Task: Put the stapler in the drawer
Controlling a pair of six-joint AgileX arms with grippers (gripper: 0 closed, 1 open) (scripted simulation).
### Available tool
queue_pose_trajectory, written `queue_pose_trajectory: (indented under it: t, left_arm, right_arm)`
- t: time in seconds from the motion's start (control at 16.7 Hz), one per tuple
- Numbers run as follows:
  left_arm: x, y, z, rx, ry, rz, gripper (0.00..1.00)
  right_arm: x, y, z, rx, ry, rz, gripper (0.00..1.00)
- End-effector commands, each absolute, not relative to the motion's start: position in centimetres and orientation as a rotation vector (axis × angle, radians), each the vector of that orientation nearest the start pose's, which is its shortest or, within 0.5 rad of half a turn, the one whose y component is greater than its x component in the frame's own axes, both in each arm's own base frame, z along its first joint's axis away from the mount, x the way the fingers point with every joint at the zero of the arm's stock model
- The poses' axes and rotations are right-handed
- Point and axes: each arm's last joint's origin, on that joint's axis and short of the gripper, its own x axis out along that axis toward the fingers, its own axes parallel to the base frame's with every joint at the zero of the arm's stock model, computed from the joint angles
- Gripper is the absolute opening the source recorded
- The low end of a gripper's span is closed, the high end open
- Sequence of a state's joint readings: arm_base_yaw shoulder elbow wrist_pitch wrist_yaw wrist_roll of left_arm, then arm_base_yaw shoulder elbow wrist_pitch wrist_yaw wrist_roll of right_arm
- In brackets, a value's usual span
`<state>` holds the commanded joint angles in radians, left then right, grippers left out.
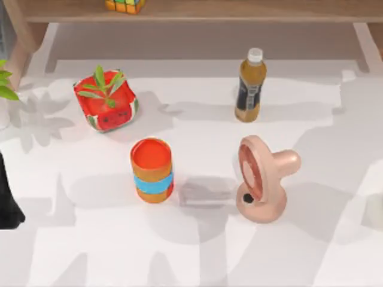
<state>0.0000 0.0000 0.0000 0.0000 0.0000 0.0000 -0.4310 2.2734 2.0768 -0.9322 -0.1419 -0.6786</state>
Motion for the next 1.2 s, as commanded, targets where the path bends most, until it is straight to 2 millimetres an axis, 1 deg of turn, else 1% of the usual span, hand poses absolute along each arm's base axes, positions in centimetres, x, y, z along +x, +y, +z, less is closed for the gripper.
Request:
queue_pose_trajectory:
  t: [0.12, 0.3, 0.42, 0.54, 0.66, 0.84, 1.02, 1.2]
  left_arm:
    - [10.6, -0.1, 16.0, 0.0, 0.0, 0.0, 1.0]
    - [10.6, -0.1, 16.0, 0.0, 0.0, 0.0, 1.0]
    - [10.6, -0.1, 16.0, 0.0, 0.0, 0.0, 1.0]
    - [10.6, -0.1, 16.0, 0.0, 0.0, 0.0, 1.0]
    - [10.6, -0.1, 16.0, 0.0, 0.0, 0.0, 1.0]
    - [10.6, -0.1, 16.0, 0.0, 0.0, 0.0, 1.0]
    - [10.6, -0.1, 16.0, 0.0, 0.0, 0.0, 1.0]
    - [10.6, -0.1, 16.0, 0.0, 0.0, 0.0, 1.0]
  right_arm:
    - [43.6, -21.2, 23.9, -0.393, 0.956, 0.111, 1.0]
    - [40.7, -24.4, 25.3, -0.56, 0.749, 0.033, 1.0]
    - [38.3, -26.7, 25.5, -0.682, 0.634, -0.036, 1.0]
    - [35.6, -28.6, 25.0, -0.809, 0.539, -0.107, 1.0]
    - [32.9, -30.0, 23.9, -0.935, 0.466, -0.172, 1.0]
    - [29.0, -30.8, 21.0, -1.105, 0.395, -0.237, 1.0]
    - [25.9, -29.8, 17.1, -1.244, 0.347, -0.253, 1.0]
    - [23.8, -27.4, 13.6, -1.357, 0.292, -0.223, 1.0]
